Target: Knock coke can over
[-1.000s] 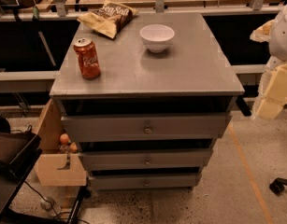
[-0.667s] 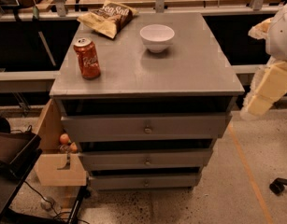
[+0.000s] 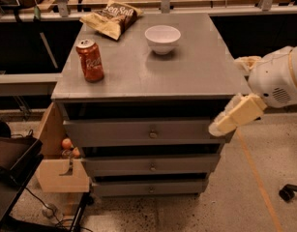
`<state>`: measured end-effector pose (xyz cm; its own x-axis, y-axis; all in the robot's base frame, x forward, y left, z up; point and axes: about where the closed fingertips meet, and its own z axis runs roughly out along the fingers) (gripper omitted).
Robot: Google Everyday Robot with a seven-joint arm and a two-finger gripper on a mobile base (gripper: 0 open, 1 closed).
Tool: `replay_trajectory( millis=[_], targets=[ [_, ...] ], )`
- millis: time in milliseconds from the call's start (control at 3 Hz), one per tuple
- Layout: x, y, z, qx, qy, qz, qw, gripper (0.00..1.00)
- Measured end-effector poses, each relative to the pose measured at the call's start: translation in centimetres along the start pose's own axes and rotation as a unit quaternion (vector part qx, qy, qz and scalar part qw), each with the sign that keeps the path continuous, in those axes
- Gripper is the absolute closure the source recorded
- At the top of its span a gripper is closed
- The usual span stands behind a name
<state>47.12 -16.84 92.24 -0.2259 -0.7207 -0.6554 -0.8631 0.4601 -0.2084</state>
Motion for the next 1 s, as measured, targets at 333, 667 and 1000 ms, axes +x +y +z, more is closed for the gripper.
replay_trajectory(
  millis=[333, 667, 1000],
  targets=[
    [-1.8, -1.7, 3.0, 0.014, -0.131, 0.009, 0.9912, 0.0],
    [-8.8, -4.1, 3.0, 0.052, -0.272, 0.026, 0.9605, 0.0],
    [-12.3, -4.4, 3.0, 0.066, -0.306, 0.033, 0.9492, 0.0]
  ],
)
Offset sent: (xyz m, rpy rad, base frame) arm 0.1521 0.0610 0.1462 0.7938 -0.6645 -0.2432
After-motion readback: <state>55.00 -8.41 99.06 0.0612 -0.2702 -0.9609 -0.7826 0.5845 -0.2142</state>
